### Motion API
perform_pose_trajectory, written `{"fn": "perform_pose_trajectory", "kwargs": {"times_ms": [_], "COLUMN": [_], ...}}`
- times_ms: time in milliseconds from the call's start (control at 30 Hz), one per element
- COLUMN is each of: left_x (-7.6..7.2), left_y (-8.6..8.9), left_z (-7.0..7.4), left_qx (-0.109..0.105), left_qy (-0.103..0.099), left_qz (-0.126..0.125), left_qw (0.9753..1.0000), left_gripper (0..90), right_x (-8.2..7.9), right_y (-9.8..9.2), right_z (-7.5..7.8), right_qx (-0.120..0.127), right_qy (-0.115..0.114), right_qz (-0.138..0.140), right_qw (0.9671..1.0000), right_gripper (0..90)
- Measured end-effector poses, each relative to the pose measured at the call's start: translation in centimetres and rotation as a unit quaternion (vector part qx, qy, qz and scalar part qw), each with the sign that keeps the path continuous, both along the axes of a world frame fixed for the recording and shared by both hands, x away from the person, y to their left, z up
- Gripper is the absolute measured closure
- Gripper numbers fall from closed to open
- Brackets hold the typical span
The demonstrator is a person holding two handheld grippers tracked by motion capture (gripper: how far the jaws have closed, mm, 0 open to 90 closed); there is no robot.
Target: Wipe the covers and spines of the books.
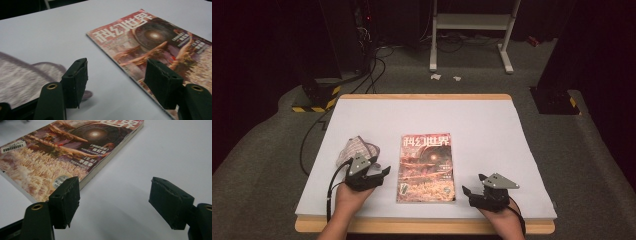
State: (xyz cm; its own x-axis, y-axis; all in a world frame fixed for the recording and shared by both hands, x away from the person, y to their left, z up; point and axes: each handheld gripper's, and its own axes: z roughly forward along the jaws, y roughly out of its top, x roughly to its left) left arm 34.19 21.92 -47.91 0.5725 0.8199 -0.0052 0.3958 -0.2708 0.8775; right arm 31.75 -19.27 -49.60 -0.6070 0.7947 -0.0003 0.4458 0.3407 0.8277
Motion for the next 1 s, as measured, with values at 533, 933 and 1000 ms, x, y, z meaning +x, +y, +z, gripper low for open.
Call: {"fn": "perform_pose_trajectory", "kwargs": {"times_ms": [533, 933, 1000], "left_x": [1.6, 2.2, 2.2], "left_y": [-4.9, -6.1, -6.2], "left_z": [-2.4, -3.2, -3.2], "left_qx": [0.029, 0.025, 0.027], "left_qy": [0.073, 0.111, 0.112], "left_qz": [-0.024, -0.022, -0.019], "left_qw": [0.9967, 0.9932, 0.9931], "left_gripper": [30.3, 26.3, 25.4], "right_x": [2.1, 3.1, 2.9], "right_y": [4.5, 6.1, 6.1], "right_z": [1.9, 0.1, -0.2], "right_qx": [-0.011, -0.033, -0.032], "right_qy": [-0.008, 0.019, 0.027], "right_qz": [0.031, 0.016, 0.012], "right_qw": [0.9994, 0.9991, 0.9991], "right_gripper": [26.1, 29.5, 30.4]}}
